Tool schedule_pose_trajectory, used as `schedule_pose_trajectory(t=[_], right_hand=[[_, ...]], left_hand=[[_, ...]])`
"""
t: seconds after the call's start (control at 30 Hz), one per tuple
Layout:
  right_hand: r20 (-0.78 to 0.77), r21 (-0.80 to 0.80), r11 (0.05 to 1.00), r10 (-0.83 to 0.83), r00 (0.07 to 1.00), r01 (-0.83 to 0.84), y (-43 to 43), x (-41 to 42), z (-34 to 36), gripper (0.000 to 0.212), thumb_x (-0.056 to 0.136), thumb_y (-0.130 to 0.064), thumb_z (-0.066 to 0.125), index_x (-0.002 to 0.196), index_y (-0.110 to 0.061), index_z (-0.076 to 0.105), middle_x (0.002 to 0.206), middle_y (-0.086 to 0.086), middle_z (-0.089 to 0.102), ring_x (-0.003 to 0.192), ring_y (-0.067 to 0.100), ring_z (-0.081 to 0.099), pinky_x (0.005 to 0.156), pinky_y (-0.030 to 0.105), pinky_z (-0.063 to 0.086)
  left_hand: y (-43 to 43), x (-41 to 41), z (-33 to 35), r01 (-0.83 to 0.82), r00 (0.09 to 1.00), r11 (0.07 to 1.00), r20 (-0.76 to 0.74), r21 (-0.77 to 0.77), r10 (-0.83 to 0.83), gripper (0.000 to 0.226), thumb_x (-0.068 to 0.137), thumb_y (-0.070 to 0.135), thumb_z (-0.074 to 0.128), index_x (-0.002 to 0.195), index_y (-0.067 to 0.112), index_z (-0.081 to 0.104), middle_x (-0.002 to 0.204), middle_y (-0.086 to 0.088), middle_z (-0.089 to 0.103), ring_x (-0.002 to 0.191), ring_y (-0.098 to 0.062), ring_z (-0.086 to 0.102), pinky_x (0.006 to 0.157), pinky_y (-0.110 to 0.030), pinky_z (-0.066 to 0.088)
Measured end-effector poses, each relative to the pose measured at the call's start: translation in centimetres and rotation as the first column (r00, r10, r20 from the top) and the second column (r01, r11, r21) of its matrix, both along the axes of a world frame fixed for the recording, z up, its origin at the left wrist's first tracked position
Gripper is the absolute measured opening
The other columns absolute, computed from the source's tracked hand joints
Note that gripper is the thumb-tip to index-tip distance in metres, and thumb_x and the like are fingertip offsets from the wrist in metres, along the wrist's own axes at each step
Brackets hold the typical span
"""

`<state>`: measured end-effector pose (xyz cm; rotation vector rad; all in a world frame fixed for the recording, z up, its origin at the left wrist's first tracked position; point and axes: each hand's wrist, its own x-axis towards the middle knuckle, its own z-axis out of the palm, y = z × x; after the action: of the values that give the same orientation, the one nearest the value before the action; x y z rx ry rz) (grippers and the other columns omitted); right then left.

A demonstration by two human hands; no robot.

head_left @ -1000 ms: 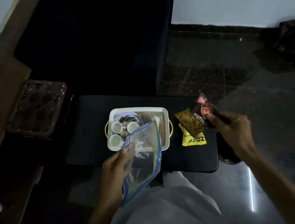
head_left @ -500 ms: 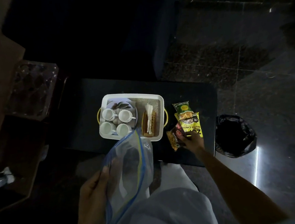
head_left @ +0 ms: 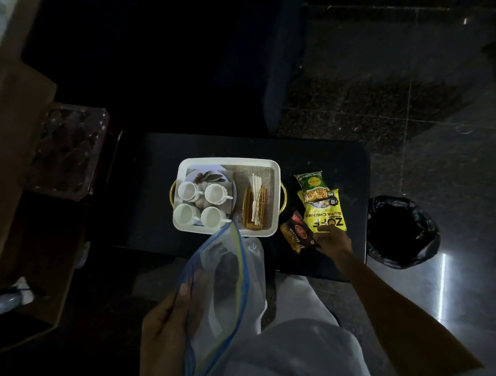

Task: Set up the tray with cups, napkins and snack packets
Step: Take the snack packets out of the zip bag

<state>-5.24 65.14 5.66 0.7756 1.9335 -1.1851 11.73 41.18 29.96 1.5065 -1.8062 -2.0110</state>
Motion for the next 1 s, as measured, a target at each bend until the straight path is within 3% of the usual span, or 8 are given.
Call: schedule_pose_trajectory(t=[0.2, 0.3, 0.37, 0.5, 0.67, 0.77, 0.9, 1.0], right_hand=[[-0.133, 0.336, 0.883, 0.388, 0.912, -0.326, 0.5, 0.4, 3.8, 0.025, 0.093, -0.017, 0.058, 0.113, -0.009, 0.07, 0.119, 0.013, 0.069, 0.11, 0.034, 0.063, 0.087, 0.032, 0.047], [-0.414, 0.221, 0.956, 0.271, 0.869, -0.193, -0.4, 2.0, 8.0, 0.021, 0.091, -0.008, 0.064, 0.11, -0.008, 0.069, 0.107, 0.009, 0.074, 0.091, 0.018, 0.07, 0.065, 0.005, 0.044], [-0.601, 0.136, 0.965, 0.259, 0.756, -0.223, -1.7, 3.6, 11.8, 0.028, 0.087, -0.022, 0.074, 0.114, -0.016, 0.068, 0.11, -0.005, 0.072, 0.089, 0.002, 0.067, 0.066, -0.002, 0.043], [-0.79, 0.087, 0.815, 0.407, 0.459, -0.572, -5.2, 7.2, 18.2, 0.084, 0.071, -0.055, 0.081, 0.143, -0.035, 0.043, 0.142, -0.026, 0.047, 0.131, -0.004, 0.046, 0.1, 0.01, 0.043], [-0.792, -0.043, 0.733, 0.389, 0.47, -0.679, -9.3, 10.3, 21.1, 0.126, 0.062, -0.046, 0.09, 0.157, -0.03, 0.008, 0.161, -0.021, 0.019, 0.148, 0.006, 0.024, 0.113, 0.033, 0.037], [-0.855, 0.003, 0.812, 0.305, 0.42, -0.583, -10.7, 11.3, 21.8, 0.103, 0.071, -0.037, 0.085, 0.153, -0.025, 0.024, 0.153, -0.015, 0.038, 0.139, 0.007, 0.041, 0.108, 0.022, 0.04], [-0.918, 0.033, 0.933, 0.171, 0.359, -0.359, -9.9, 11.5, 22.6, 0.055, 0.077, -0.01, 0.078, 0.127, -0.02, 0.056, 0.121, -0.005, 0.063, 0.111, 0.009, 0.062, 0.083, 0.021, 0.053], [-0.928, 0.074, 0.984, 0.128, 0.349, -0.164, -8.6, 10.5, 23.3, 0.032, 0.077, -0.002, 0.077, 0.104, -0.017, 0.067, 0.104, -0.005, 0.069, 0.097, 0.011, 0.067, 0.071, 0.027, 0.056]], left_hand=[[-1.5, 0.2, -0.8, 0.088, 0.994, 0.994, -0.069, 0.062, -0.084, 0.032, 0.087, 0.041, 0.067, 0.109, 0.021, 0.08, 0.115, -0.006, 0.078, 0.114, -0.019, 0.072, 0.085, -0.019, 0.057], [-2.0, -0.1, -0.6, 0.151, 0.983, 0.985, -0.115, 0.082, -0.141, 0.042, 0.083, 0.051, 0.071, 0.113, 0.022, 0.078, 0.117, -0.004, 0.077, 0.116, -0.02, 0.071, 0.09, -0.026, 0.058], [-2.2, -0.5, -0.4, 0.18, 0.975, 0.978, -0.15, 0.102, -0.164, 0.043, 0.084, 0.051, 0.072, 0.115, 0.021, 0.077, 0.119, -0.004, 0.077, 0.118, -0.02, 0.07, 0.101, -0.038, 0.053], [-1.9, -1.4, 1.1, 0.288, 0.936, 0.944, -0.253, 0.158, -0.244, 0.042, 0.085, 0.053, 0.07, 0.115, 0.025, 0.077, 0.119, -0.001, 0.077, 0.118, -0.015, 0.069, 0.095, -0.032, 0.056], [-1.1, -1.9, 1.7, 0.496, 0.845, 0.863, -0.28, 0.095, -0.455, 0.024, 0.1, 0.032, 0.057, 0.113, 0.025, 0.076, 0.112, 0.003, 0.078, 0.111, -0.016, 0.072, 0.093, -0.035, 0.056], [-0.5, -2.6, 2.1, 0.626, 0.741, 0.777, -0.26, -0.064, -0.619, 0.016, 0.1, 0.029, 0.06, 0.108, 0.028, 0.073, 0.106, 0.01, 0.078, 0.105, -0.006, 0.072, 0.091, -0.027, 0.056], [0.0, -3.8, 2.7, 0.788, 0.484, 0.528, -0.21, -0.318, -0.849, 0.031, 0.095, 0.049, 0.057, 0.112, 0.029, 0.073, 0.105, 0.012, 0.077, 0.1, 0.004, 0.069, 0.088, -0.022, 0.055], [0.7, -3.5, 2.7, 0.607, 0.524, 0.594, -0.296, -0.527, -0.799, 0.029, 0.096, 0.041, 0.057, 0.112, 0.024, 0.076, 0.113, 0.015, 0.074, 0.11, 0.006, 0.065, 0.093, -0.018, 0.052]])
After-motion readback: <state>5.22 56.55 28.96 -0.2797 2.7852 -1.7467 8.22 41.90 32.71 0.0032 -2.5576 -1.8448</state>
